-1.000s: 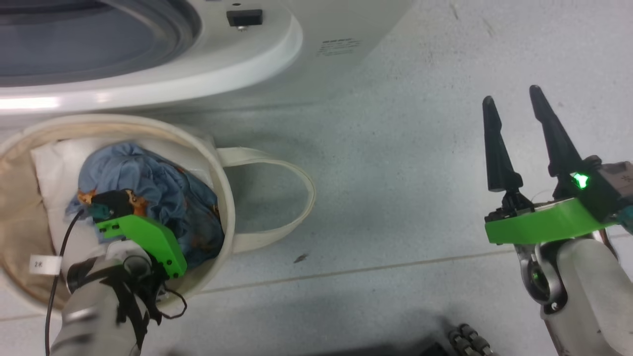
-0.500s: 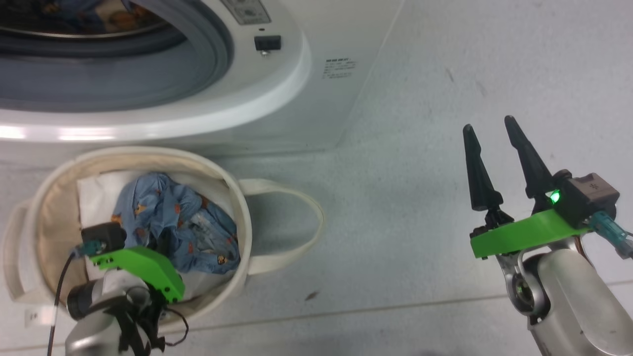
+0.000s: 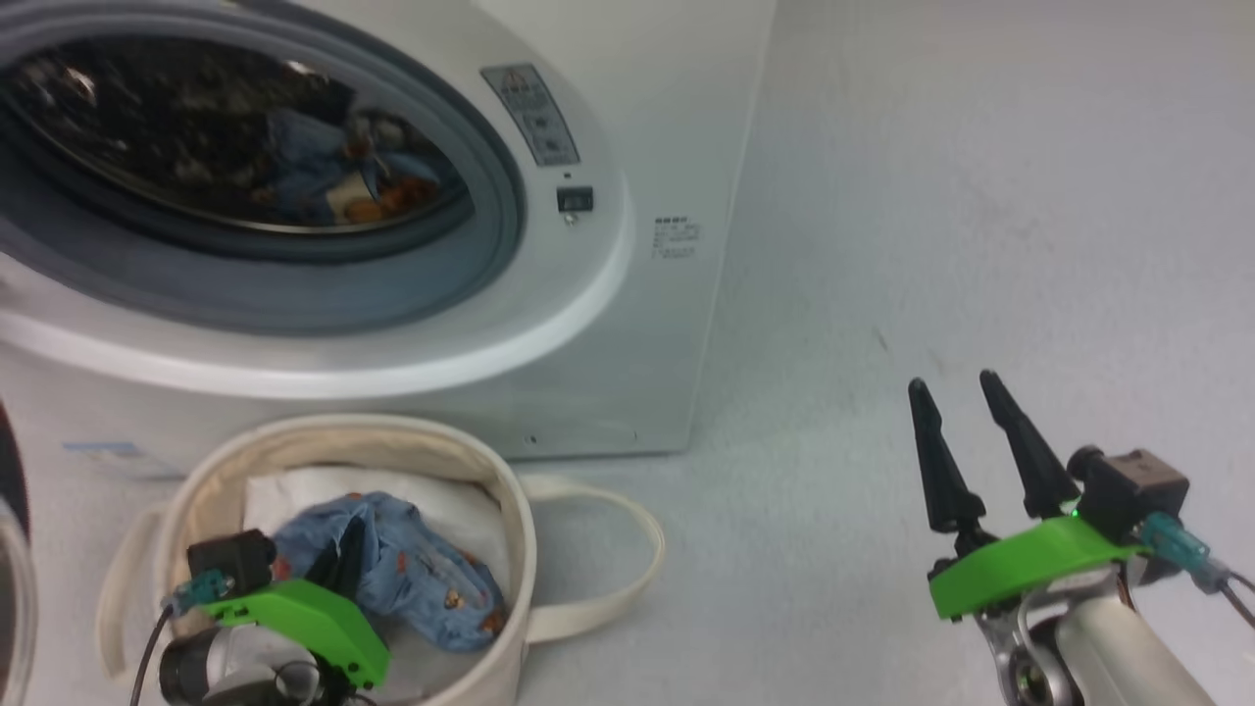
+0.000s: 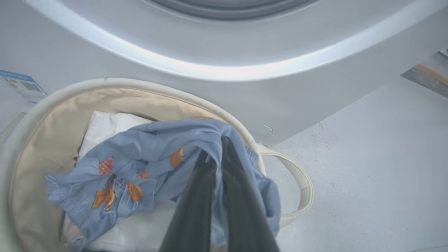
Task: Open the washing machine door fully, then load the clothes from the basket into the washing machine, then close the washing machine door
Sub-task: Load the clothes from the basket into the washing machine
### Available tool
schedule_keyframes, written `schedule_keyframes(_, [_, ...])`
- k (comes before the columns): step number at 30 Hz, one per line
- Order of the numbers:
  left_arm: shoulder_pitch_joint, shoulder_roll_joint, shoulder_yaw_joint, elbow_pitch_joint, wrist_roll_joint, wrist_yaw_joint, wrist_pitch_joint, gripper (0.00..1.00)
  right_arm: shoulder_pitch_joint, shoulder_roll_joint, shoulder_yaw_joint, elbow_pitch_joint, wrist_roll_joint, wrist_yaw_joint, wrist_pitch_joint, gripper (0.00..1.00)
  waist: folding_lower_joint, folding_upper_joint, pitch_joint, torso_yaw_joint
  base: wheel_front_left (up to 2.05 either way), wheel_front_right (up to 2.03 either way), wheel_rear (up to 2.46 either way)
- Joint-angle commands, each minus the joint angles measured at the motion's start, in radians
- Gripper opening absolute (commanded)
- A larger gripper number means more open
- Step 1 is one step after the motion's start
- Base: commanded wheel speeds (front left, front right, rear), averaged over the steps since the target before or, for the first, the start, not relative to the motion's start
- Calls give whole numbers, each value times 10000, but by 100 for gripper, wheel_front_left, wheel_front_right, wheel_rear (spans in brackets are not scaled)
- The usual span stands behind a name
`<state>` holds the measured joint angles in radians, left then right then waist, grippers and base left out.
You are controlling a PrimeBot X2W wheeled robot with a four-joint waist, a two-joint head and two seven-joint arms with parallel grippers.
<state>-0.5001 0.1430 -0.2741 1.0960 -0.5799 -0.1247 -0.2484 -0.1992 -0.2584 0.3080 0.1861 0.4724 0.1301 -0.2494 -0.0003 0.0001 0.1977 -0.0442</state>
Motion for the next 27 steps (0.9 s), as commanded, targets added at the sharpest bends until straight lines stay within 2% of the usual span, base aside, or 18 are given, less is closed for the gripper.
schedule_keyframes(1, [125,447,378,-489,165,-57,-130,0,123,-17,187,-218,105,6,-122,100,3,-1,-937,216,0,0,0])
schedule_keyframes(7, [816,557,749,-2116,603,-58,-132,0,737,-40,280,-79,412,6,-123,100,3,-1,-1925,349,0,0,0])
schedule_keyframes(10, [891,617,889,-2724,764,-58,-132,0,867,-52,293,-97,475,6,-123,100,3,-1,-2065,366,0,0,0])
schedule_keyframes(18, [752,838,1225,-5607,1247,-58,-130,0,1181,-88,142,-162,578,6,-123,100,3,-1,-2389,366,0,0,0])
schedule_keyframes(27, [-534,1671,1365,-6283,1498,131,336,0,1165,-47,58,-221,547,6,-124,100,3,-1,-2312,52,0,0,0])
